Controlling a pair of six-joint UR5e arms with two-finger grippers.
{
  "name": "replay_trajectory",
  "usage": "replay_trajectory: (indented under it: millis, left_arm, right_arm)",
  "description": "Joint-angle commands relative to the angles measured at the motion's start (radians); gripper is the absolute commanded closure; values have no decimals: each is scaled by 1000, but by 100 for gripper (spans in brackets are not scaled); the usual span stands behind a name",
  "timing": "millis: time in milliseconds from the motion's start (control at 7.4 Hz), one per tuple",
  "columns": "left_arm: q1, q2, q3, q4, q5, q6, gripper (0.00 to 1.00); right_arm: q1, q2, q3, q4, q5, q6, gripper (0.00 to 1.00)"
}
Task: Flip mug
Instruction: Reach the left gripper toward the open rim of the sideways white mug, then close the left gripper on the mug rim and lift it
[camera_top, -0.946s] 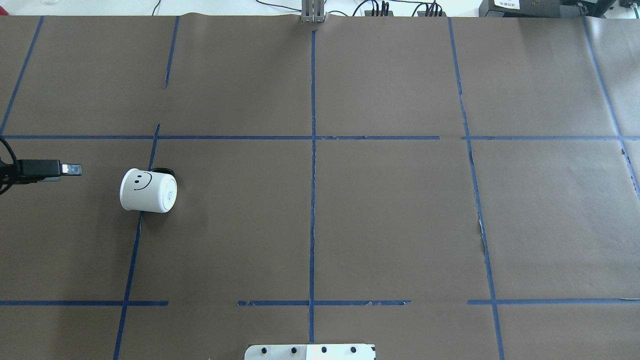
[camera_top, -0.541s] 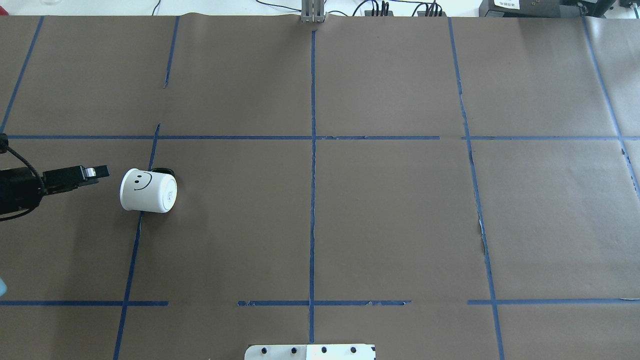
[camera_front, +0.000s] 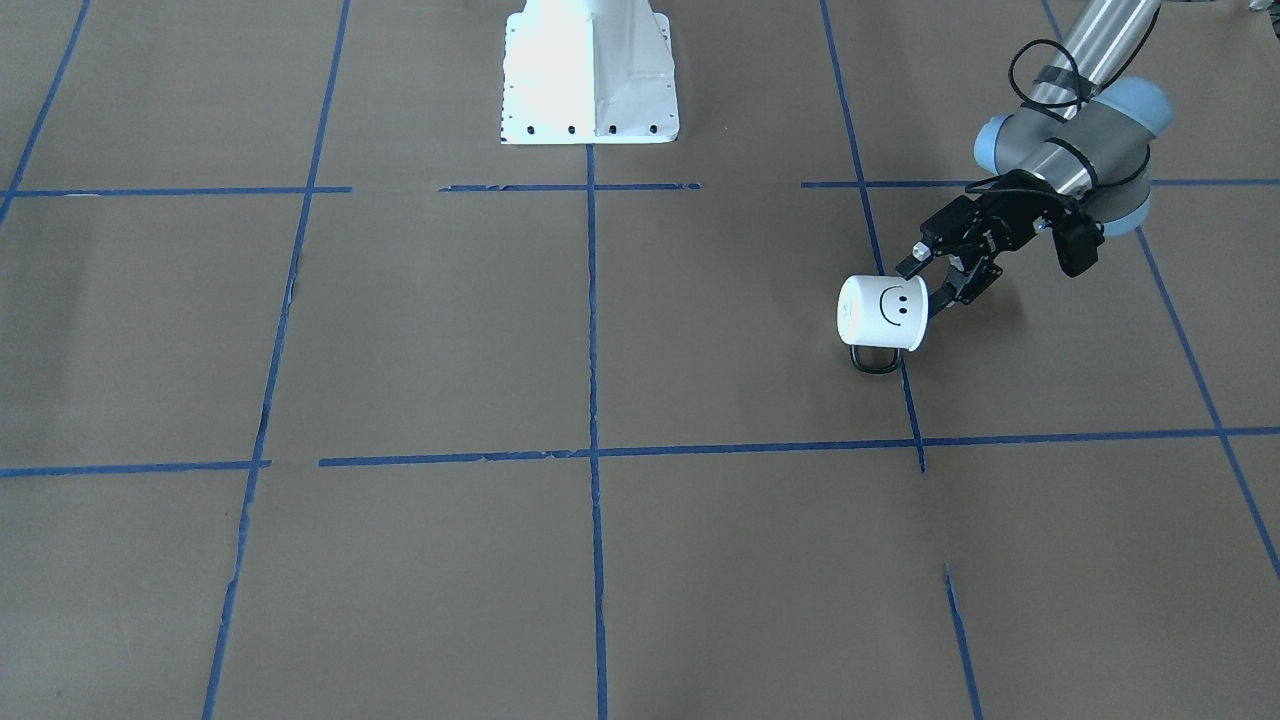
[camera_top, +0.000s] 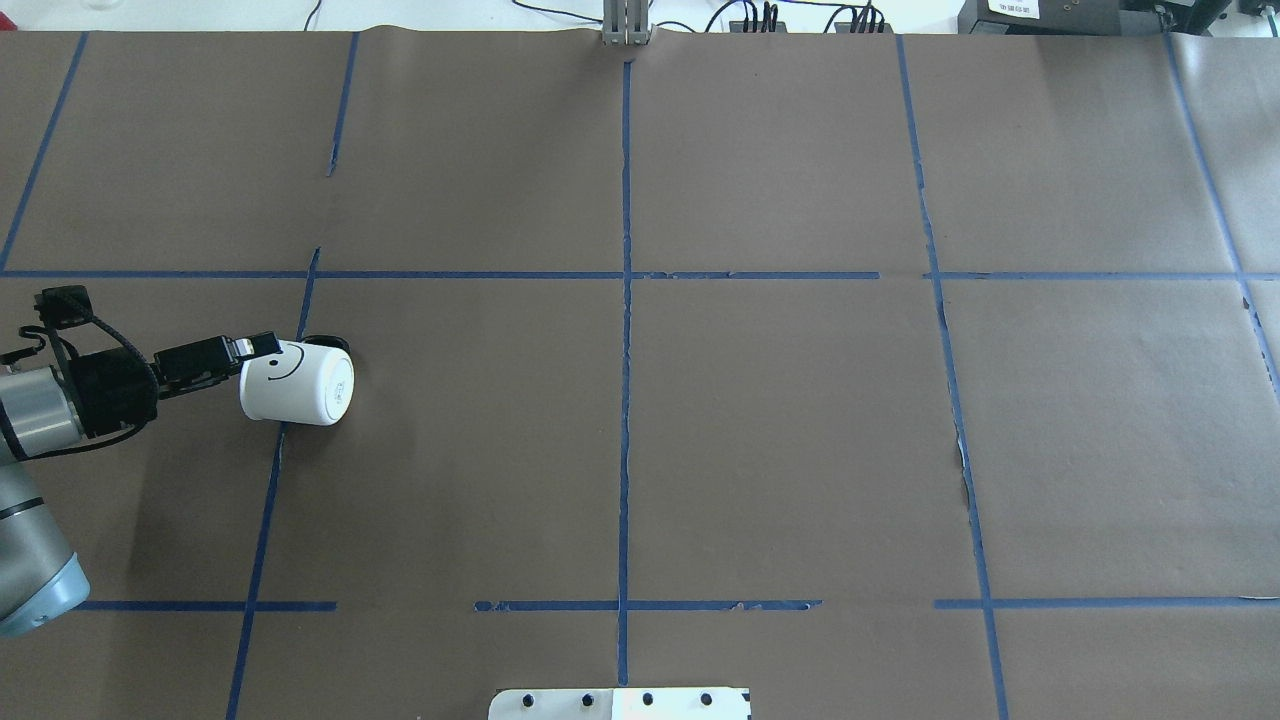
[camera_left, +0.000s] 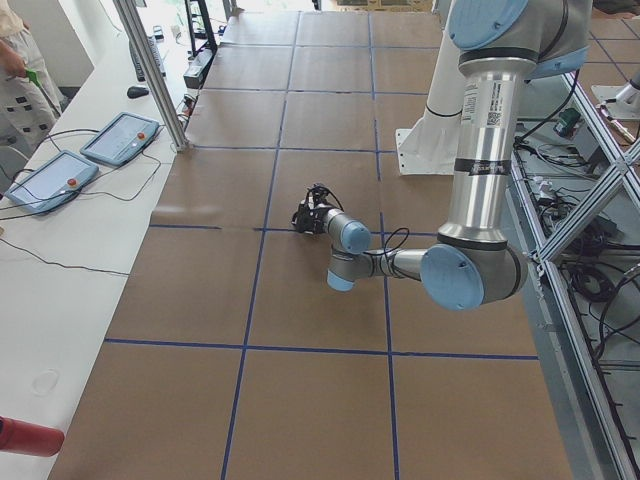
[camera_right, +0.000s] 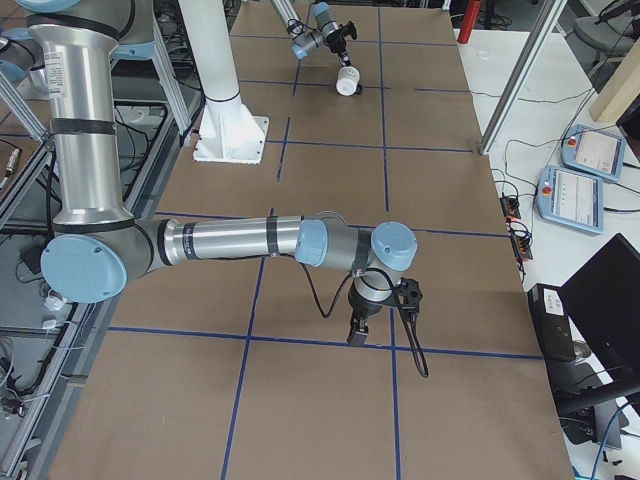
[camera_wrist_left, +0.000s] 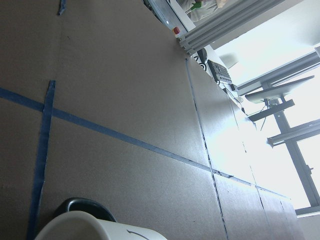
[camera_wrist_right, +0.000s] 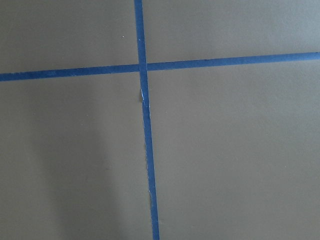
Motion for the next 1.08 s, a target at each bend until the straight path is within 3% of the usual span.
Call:
replay_trajectory:
  millis: [0, 135, 946]
  left_arm:
    - [12, -8, 17, -24, -38, -39, 100]
    - [12, -14, 17, -24, -75, -45, 100]
    - [-23, -140, -18, -5, -81, -194, 100]
  right_arm:
    - [0, 1, 0, 0, 0, 0, 0]
    - [0, -1, 0, 0, 0, 0, 0]
    - [0, 1, 0, 0, 0, 0, 0]
